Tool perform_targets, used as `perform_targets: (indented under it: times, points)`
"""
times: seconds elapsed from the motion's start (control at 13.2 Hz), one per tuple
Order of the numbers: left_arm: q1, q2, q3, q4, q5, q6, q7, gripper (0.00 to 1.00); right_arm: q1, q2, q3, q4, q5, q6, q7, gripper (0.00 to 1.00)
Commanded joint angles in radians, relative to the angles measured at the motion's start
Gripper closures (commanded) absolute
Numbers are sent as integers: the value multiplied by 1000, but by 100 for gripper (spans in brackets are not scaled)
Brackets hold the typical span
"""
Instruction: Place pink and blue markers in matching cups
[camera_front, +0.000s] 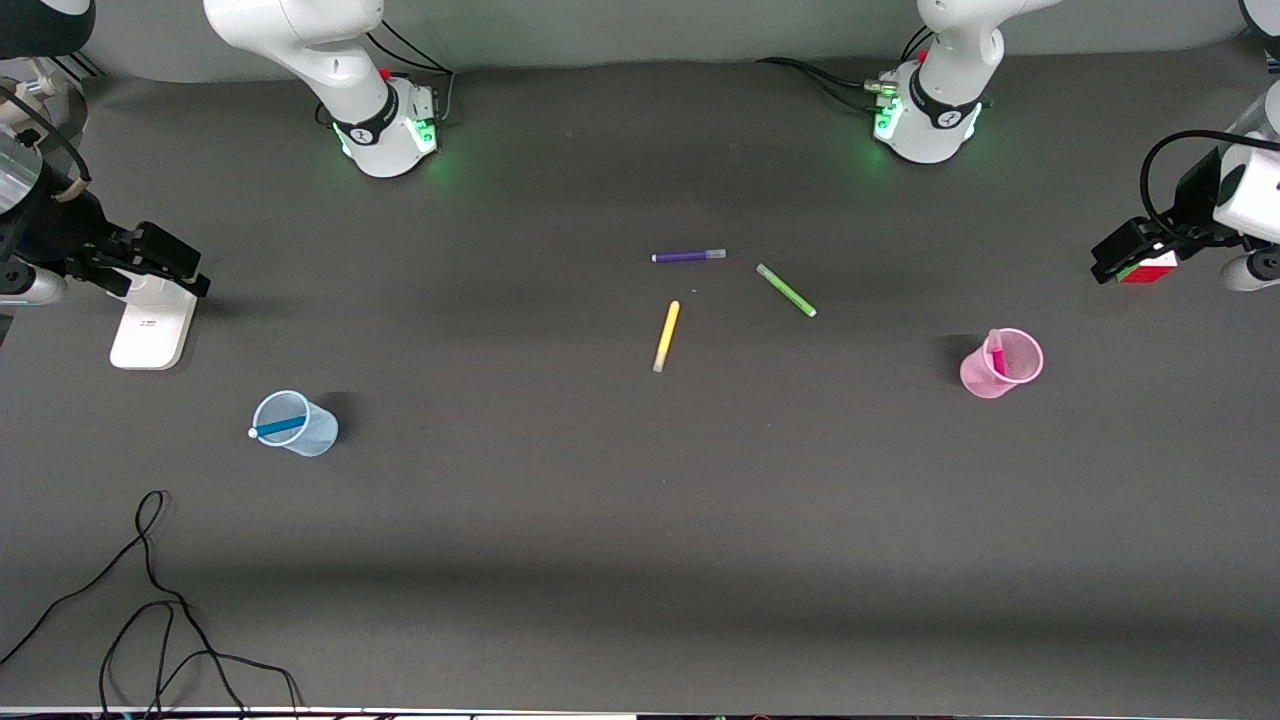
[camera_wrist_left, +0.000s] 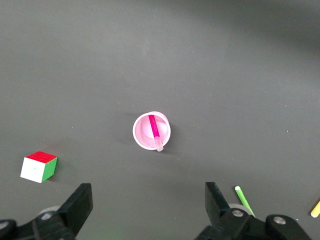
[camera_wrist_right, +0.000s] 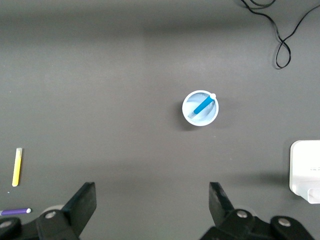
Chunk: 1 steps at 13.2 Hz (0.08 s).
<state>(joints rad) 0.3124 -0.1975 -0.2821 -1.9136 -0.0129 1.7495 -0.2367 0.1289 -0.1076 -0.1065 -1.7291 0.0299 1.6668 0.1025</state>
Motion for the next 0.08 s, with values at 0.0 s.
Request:
perform_targets:
  times: [0.0]
  points:
    - [-9,13,6,16,25,15,-18,0,-14,-3,11,10,16,-21,16,0]
